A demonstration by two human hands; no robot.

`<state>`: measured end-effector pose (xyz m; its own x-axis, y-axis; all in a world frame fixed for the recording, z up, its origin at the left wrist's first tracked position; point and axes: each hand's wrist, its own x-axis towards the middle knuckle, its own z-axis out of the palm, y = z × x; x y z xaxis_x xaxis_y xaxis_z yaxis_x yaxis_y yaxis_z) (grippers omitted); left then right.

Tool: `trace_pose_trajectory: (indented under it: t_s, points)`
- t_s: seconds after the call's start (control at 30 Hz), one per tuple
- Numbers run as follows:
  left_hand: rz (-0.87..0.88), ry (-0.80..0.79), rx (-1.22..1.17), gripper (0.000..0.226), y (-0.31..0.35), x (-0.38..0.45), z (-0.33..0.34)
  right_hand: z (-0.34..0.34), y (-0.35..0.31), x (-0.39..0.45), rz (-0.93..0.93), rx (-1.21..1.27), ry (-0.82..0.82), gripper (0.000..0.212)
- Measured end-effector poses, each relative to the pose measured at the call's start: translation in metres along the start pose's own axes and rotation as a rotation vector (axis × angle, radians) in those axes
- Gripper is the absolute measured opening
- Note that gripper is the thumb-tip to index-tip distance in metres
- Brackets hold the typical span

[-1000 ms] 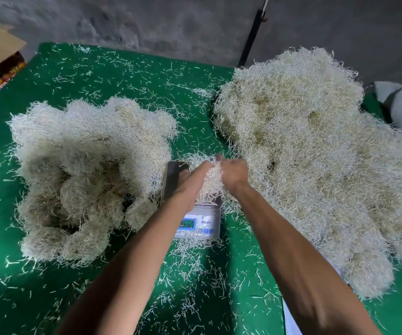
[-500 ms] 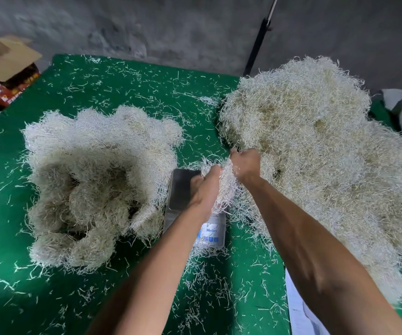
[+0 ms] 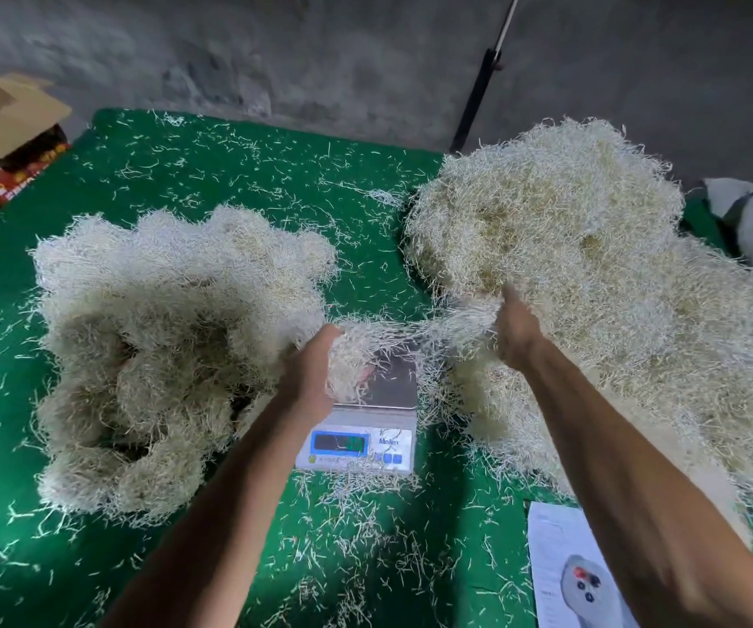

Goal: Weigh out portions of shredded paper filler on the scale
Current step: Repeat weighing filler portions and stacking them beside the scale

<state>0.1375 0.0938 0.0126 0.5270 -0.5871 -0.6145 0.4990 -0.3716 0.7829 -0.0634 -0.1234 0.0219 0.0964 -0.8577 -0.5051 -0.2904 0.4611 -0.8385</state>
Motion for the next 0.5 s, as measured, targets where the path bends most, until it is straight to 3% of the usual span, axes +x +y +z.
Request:
trace_pose_trajectory:
  t_s: [0.07, 0.13, 0.17, 0.23, 0.3, 0.37, 0.5]
  points:
    - [-0.097, -0.215, -0.169, 0.08, 0.0, 0.006, 0.016, 0.008, 0.005, -0.017, -0.018, 0.063, -0.259, 0.095]
    - [-0.166, -0.359, -0.198, 0.072, 0.001, -0.005, 0.037, 0.025, 0.012, -0.034, -0.035, 0.031, -0.326, 0.1]
    - [-0.081, -0.411, -0.08, 0.072, 0.001, -0.017, 0.05, 0.034, 0.015, -0.04, -0.052, -0.025, -0.323, 0.1]
    - [-0.125, -0.396, -0.029, 0.089, 0.003, -0.023, 0.069, 0.047, 0.021, -0.045, -0.152, -0.105, -0.248, 0.082]
    - [-0.033, -0.317, 0.196, 0.105, -0.003, -0.024, 0.076, 0.047, 0.022, -0.044, -0.274, -0.182, -0.062, 0.054]
    - [0.024, -0.285, 0.396, 0.116, -0.009, -0.023, 0.073, 0.041, 0.025, -0.037, -0.359, -0.296, 0.059, 0.041]
    - [0.088, -0.31, 0.423, 0.11, -0.012, -0.027, 0.077, 0.043, 0.027, -0.032, -0.475, -0.392, 0.153, 0.011]
